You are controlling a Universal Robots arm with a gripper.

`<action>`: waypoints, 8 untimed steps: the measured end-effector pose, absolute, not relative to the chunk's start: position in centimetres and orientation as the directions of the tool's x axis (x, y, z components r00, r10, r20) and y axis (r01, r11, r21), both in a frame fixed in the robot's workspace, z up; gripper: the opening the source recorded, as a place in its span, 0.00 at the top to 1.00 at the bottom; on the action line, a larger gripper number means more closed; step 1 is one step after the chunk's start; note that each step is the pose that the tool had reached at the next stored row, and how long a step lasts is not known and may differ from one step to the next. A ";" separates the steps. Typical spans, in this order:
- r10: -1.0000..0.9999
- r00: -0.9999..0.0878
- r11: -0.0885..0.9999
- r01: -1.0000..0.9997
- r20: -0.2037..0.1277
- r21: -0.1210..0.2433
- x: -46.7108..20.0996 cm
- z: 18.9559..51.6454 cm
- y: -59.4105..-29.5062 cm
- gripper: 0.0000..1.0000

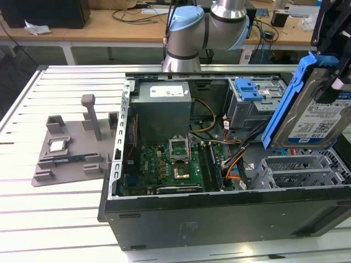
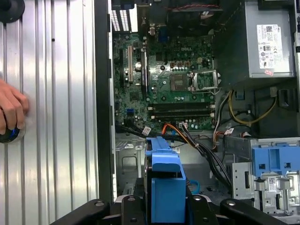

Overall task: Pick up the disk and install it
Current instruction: 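Pick up the disk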

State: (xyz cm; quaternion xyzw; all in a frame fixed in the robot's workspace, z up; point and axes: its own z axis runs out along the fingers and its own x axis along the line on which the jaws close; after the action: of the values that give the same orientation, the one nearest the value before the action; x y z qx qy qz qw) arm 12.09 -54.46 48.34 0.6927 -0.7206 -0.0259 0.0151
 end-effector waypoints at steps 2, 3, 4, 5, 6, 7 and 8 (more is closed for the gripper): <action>-0.999 -0.040 0.039 -0.998 -0.014 0.058 12.4 48.2 -54.5 0.63; -0.999 -0.040 0.039 -0.998 -0.014 0.058 12.5 48.1 -54.5 0.63; -0.999 -0.040 0.039 -0.998 -0.014 0.058 12.7 48.0 -54.5 0.63; -0.999 -0.040 0.039 -0.998 -0.014 0.058 12.8 47.9 -54.5 0.63; -0.999 -0.040 0.039 -0.998 -0.014 0.058 12.9 47.8 -54.5 0.63; -0.999 -0.040 0.039 -0.998 -0.014 0.058 13.0 47.7 -54.5 0.63; -0.999 -0.040 0.039 -0.998 -0.014 0.058 13.2 47.6 -54.6 0.63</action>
State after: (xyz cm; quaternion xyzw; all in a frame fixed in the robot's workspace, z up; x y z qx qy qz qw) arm 13.16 -54.58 47.55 0.6927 -0.7206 -0.0258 0.0152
